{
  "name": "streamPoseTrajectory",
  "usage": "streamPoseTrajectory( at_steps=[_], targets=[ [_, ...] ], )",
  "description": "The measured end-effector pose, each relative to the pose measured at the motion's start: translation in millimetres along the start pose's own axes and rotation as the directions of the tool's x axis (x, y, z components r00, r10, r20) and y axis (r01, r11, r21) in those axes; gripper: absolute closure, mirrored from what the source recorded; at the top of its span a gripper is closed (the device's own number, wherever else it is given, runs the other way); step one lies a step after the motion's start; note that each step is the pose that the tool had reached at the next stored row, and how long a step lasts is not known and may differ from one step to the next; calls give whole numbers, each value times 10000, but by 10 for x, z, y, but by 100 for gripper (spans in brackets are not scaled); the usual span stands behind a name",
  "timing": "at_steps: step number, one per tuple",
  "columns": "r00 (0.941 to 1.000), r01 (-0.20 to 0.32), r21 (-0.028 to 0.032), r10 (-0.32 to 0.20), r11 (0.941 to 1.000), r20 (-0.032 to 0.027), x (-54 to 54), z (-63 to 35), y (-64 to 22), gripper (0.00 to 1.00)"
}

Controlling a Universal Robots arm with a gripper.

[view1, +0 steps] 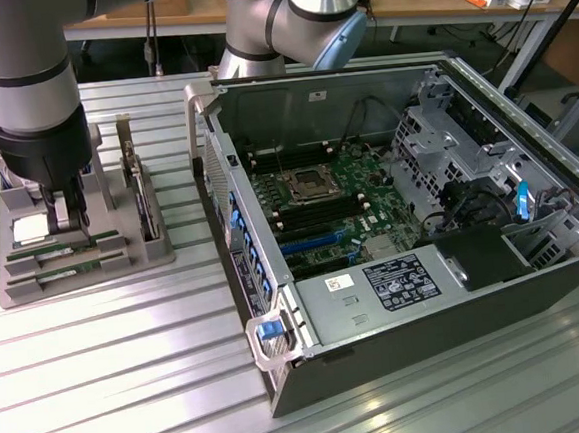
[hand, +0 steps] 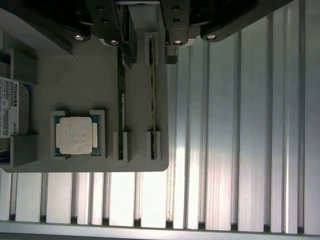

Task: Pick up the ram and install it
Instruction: 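Pick up the ram and move it above insertion slot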

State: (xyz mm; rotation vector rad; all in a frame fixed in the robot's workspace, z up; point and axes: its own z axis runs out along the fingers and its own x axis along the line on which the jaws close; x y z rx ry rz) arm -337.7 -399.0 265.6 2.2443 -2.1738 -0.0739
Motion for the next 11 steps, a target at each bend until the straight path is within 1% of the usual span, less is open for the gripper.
streamPoseTrajectory(
  at_steps=[11],
  targets=[
    [10000, 0, 0, 0, 10000, 1, 0, 76, 41, 64]
  ],
)
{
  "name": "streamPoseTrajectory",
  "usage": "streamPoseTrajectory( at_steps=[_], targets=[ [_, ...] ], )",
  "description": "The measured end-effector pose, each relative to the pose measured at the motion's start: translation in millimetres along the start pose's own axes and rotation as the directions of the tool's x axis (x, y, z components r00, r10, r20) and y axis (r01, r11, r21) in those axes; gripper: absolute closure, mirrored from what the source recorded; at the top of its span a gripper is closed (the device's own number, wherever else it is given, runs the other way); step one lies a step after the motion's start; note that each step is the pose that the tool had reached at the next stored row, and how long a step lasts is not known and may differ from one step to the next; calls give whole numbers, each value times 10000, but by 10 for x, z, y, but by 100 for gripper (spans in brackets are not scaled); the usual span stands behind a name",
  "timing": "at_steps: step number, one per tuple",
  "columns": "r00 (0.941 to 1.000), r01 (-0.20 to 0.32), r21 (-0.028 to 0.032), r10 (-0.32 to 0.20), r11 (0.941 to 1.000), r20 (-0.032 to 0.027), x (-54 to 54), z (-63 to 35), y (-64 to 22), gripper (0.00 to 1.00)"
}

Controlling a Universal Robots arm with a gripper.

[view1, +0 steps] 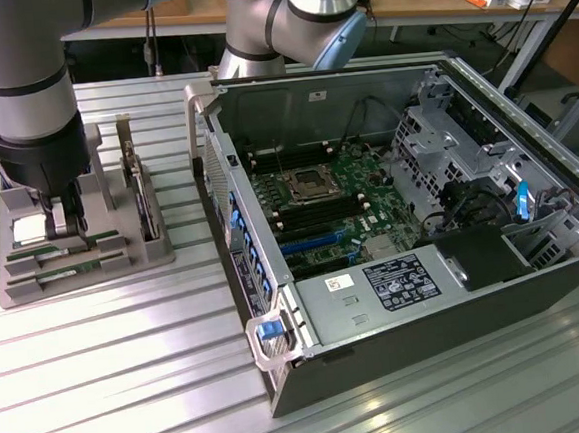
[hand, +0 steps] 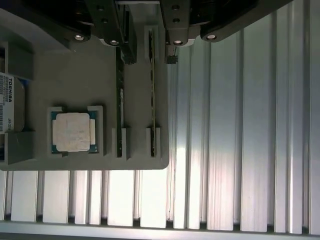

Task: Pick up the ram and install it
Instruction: 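Pick up the ram and move it above insertion slot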

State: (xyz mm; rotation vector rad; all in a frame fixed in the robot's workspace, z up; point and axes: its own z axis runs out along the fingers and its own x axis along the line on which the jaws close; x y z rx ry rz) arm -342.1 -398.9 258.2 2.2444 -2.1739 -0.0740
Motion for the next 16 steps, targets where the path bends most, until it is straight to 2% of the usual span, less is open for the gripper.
streamPoseTrajectory(
  at_steps=[7, 16],
  targets=[
    [10000, 0, -1, 0, 10000, -1, 1, 36, 7, 64],
    [10000, 0, 1, 0, 10000, 0, 3, 148, 3, 64]
  ],
)
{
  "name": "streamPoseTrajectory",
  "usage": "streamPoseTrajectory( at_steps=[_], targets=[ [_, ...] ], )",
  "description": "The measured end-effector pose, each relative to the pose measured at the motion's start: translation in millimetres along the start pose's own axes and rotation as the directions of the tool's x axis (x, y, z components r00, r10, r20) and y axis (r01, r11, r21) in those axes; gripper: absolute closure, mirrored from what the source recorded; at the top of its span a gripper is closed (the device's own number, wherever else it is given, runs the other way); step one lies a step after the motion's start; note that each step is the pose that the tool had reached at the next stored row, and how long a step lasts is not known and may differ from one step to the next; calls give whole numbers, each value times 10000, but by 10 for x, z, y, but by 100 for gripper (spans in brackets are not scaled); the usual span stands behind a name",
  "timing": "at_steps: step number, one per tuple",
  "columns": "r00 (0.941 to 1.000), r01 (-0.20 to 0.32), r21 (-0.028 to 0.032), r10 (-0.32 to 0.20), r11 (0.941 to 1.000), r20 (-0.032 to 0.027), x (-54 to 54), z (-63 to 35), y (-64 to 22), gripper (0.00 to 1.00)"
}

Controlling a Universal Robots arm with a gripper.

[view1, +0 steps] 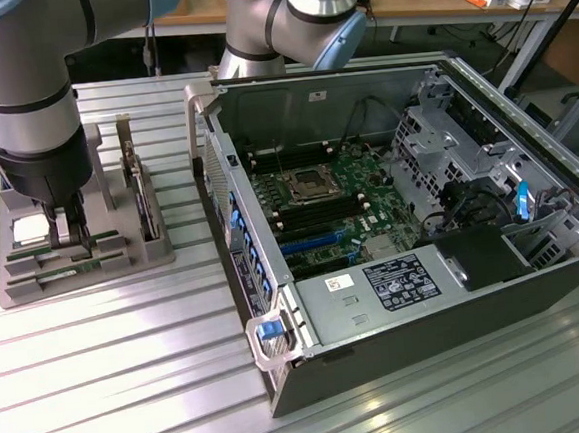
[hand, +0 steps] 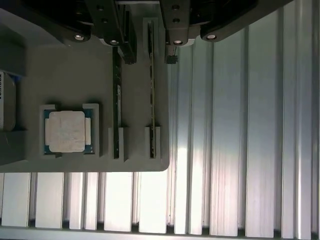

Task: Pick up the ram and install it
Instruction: 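Pick up the ram and move it above insertion slot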

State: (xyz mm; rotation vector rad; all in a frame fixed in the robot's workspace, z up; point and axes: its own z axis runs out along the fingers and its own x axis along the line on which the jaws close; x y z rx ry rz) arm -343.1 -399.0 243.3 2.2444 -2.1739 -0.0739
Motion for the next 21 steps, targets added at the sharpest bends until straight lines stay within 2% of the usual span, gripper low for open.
streamPoseTrajectory(
  at_steps=[5, 9, 12, 21],
  targets=[
    [10000, 9, 0, -9, 10000, -1, 0, 43, 23, 64],
    [9990, 452, -11, -452, 9990, -20, 1, 73, 36, 64],
    [9990, 453, -12, -453, 9990, -21, -5, 115, 54, 64],
    [9990, 453, -11, -453, 9990, -21, -3, 304, 116, 64]
  ],
)
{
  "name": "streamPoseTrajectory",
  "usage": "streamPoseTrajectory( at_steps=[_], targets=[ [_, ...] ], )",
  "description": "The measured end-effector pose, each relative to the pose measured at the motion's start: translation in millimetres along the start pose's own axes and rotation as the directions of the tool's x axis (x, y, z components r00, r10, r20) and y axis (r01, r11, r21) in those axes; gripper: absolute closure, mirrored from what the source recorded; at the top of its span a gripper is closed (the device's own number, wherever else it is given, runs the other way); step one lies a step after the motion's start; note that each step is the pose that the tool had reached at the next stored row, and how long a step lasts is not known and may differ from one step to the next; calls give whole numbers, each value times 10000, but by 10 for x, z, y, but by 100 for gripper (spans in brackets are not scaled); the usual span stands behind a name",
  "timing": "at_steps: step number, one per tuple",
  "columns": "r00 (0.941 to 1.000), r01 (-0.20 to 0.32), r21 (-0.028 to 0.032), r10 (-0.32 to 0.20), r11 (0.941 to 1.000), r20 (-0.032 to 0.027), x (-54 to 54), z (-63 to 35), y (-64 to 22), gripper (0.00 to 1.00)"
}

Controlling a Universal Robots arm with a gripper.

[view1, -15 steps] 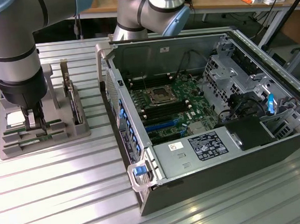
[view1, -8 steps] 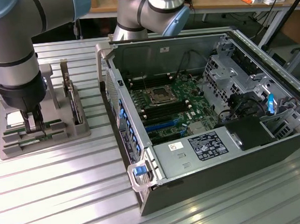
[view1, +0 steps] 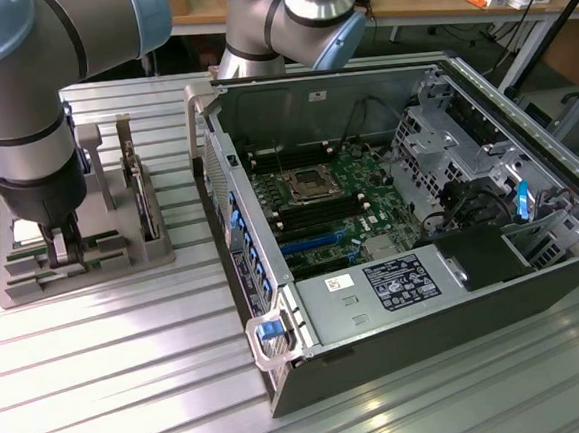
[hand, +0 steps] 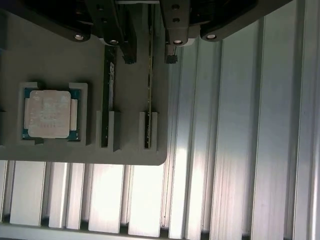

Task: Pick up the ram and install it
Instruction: 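Pick up the ram and move it above insertion slot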

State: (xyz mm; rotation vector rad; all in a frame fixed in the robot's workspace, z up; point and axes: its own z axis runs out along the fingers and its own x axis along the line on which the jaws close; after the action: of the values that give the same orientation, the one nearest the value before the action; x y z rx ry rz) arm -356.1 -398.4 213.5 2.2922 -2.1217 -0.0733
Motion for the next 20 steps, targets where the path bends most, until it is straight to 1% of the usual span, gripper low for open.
streamPoseTrajectory(
  at_steps=[3, 7, 8, 9, 10, 17, 20],
  targets=[
    [10000, 0, -1, 0, 10000, 0, 0, 60, 13, 64],
    [10000, 0, -1, 0, 10000, 0, 0, 66, 15, 65],
    [10000, 0, 0, 0, 10000, 0, 0, 66, 15, 78],
    [10000, -1, -1, 1, 10000, -1, 0, 66, 15, 84],
    [10000, 0, -1, 0, 10000, -1, 0, 66, 15, 88],
    [10000, -1, 1, 1, 10000, 1, 0, 66, 15, 88],
    [10000, 0, -1, 0, 10000, 0, -1, 12, 17, 88]
  ],
)
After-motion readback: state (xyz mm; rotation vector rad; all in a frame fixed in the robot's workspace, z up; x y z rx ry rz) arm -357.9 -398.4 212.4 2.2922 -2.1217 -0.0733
